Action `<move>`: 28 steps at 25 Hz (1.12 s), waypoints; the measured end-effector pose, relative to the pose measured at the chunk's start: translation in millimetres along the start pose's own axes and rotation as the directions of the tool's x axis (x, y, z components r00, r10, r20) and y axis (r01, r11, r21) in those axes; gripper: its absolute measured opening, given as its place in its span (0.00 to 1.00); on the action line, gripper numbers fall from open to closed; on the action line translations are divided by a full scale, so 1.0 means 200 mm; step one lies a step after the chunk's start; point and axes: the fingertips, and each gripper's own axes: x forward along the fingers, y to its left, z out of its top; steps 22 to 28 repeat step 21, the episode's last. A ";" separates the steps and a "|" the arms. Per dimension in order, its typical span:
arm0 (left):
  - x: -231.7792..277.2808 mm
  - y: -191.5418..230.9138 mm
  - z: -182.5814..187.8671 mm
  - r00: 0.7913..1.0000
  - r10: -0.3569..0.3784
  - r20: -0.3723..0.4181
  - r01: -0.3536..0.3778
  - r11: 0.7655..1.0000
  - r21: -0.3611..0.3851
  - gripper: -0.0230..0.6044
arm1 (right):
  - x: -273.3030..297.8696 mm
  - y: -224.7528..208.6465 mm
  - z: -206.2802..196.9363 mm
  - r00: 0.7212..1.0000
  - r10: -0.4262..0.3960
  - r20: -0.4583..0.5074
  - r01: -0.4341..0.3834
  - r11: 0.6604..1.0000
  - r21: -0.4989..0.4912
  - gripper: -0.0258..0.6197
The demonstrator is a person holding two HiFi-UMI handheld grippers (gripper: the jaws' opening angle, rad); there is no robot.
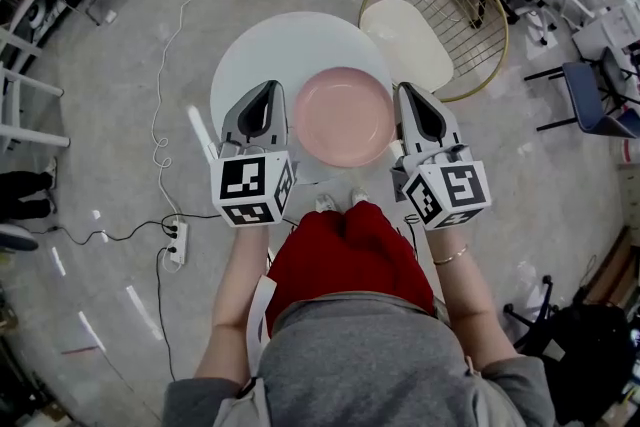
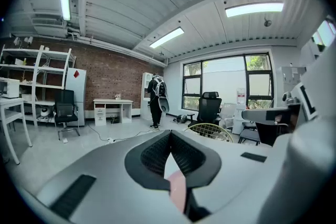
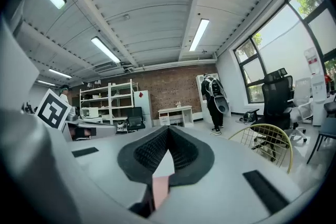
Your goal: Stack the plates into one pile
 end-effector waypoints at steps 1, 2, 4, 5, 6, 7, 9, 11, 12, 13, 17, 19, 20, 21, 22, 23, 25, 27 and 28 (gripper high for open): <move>-0.01 0.00 0.02 1.000 0.002 0.011 -0.003 1.000 0.005 0.06 | 0.00 0.00 0.01 1.000 0.004 0.004 -0.004 1.000 -0.008 0.08; -0.01 0.00 0.03 1.000 0.004 0.021 -0.004 1.000 0.010 0.06 | 0.00 0.01 0.02 1.000 0.009 0.007 -0.009 1.000 -0.017 0.08; -0.01 -0.01 0.06 0.999 0.004 0.033 -0.005 1.000 0.017 0.06 | 0.00 0.01 0.03 1.000 0.022 0.014 -0.022 0.999 -0.032 0.08; -0.01 -0.01 0.07 0.999 0.004 0.037 -0.005 1.000 0.020 0.06 | 0.00 0.01 0.04 0.999 0.027 0.017 -0.026 0.999 -0.035 0.08; -0.01 -0.02 0.07 0.999 0.005 0.040 -0.005 1.000 0.023 0.06 | 0.01 0.01 0.04 0.999 0.032 0.020 -0.032 0.999 -0.038 0.08; -0.01 -0.02 0.08 0.999 0.005 0.042 -0.006 1.000 0.025 0.06 | 0.01 0.01 0.05 0.999 0.039 0.024 -0.038 0.998 -0.040 0.08; -0.02 -0.02 0.09 0.999 0.009 0.048 -0.010 1.000 0.028 0.06 | 0.00 0.01 0.06 0.999 0.038 0.027 -0.037 0.999 -0.040 0.08; -0.03 -0.03 0.10 0.998 0.015 0.055 -0.017 0.999 0.033 0.06 | -0.01 0.01 0.07 0.999 0.039 0.032 -0.037 0.998 -0.043 0.08; -0.04 -0.03 0.10 0.998 0.018 0.058 -0.020 0.999 0.035 0.06 | -0.01 0.01 0.08 0.998 0.046 0.036 -0.044 0.998 -0.048 0.08; -0.04 -0.04 0.11 0.998 0.022 0.061 -0.024 0.999 0.036 0.06 | -0.02 0.01 0.09 0.998 0.053 0.040 -0.051 0.997 -0.052 0.08; -0.06 -0.09 0.13 0.997 0.036 0.070 -0.039 0.999 0.037 0.06 | -0.05 -0.02 0.11 0.996 0.075 0.054 -0.072 0.996 -0.060 0.08; -0.07 -0.11 0.14 0.996 0.043 0.078 -0.046 0.998 0.040 0.06 | -0.08 -0.03 0.12 0.995 0.077 0.062 -0.073 0.995 -0.071 0.08; -0.08 -0.12 0.15 0.996 0.046 0.082 -0.049 0.998 0.041 0.06 | -0.09 -0.03 0.12 0.994 0.082 0.066 -0.076 0.994 -0.079 0.08; -0.09 -0.14 0.15 0.995 0.049 0.086 -0.053 0.998 0.043 0.06 | -0.10 -0.03 0.12 0.994 0.087 0.071 -0.081 0.993 -0.087 0.08; -0.09 -0.14 0.15 0.995 0.049 0.086 -0.053 0.998 0.043 0.06 | -0.10 -0.03 0.12 0.994 0.087 0.071 -0.081 0.993 -0.087 0.08; -0.09 -0.14 0.15 0.995 0.049 0.086 -0.053 0.998 0.043 0.06 | -0.10 -0.03 0.12 0.994 0.087 0.071 -0.081 0.993 -0.087 0.08; -0.09 -0.14 0.15 0.995 0.049 0.086 -0.053 0.998 0.043 0.06 | -0.10 -0.03 0.12 0.994 0.087 0.071 -0.081 0.993 -0.087 0.08; -0.09 -0.14 0.15 0.995 0.049 0.086 -0.053 0.998 0.043 0.06 | -0.10 -0.03 0.12 0.994 0.087 0.071 -0.081 0.993 -0.087 0.08; -0.09 -0.14 0.15 0.995 0.049 0.086 -0.053 0.998 0.043 0.06 | -0.10 -0.03 0.12 0.994 0.087 0.071 -0.081 0.993 -0.087 0.08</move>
